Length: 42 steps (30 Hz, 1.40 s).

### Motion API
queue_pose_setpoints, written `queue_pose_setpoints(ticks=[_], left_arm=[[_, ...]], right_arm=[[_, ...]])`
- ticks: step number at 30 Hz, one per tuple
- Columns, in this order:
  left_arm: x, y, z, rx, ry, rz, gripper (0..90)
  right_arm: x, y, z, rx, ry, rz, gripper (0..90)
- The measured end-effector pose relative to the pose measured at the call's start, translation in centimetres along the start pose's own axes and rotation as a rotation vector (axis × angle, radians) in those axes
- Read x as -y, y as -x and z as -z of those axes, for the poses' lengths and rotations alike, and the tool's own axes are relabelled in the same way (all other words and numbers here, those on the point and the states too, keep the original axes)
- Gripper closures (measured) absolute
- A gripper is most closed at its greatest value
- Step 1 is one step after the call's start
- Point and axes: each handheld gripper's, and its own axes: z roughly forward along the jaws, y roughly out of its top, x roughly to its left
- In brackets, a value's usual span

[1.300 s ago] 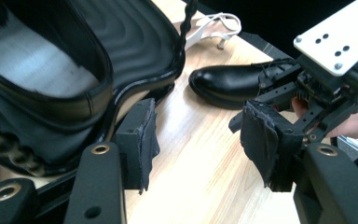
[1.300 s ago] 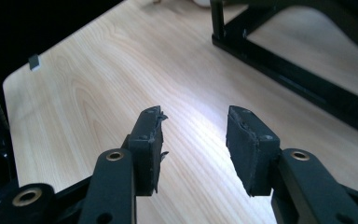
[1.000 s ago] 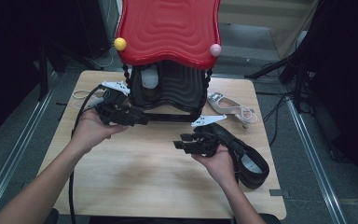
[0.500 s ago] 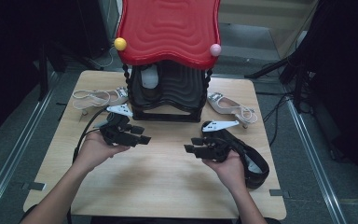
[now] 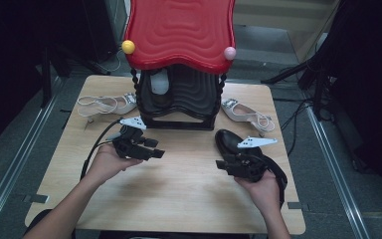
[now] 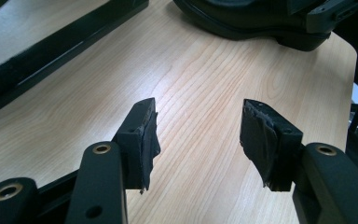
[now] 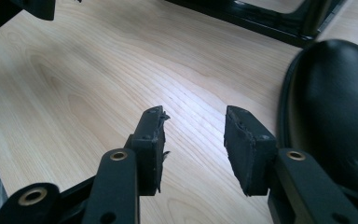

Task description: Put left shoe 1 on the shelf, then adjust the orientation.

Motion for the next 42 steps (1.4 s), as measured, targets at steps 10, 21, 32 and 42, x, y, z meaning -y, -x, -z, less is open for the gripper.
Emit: queue_pose_setpoints(ticks=[10,21,32,42], left_arm=[[-0.3,-0.2,-0.7,0.025,0.007,-0.010,46.4],[-0.6,-0.7,-1.3,0.039,0.012,-0.001,46.4],[-0.7,-0.9,-1.6,0.053,0.000,0.011,46.4],[-0.3,-1.0,-1.4,0.058,-0.003,0.024,46.5]], right_arm=[[1.2,1.1,1.9,0.039,0.014,-0.040,59.6],[3.2,2.7,5.6,0.114,0.028,-0.096,62.0],[5.1,3.9,7.2,0.181,0.000,-0.153,61.1],[3.8,4.2,4.2,0.193,-0.073,-0.134,61.4]])
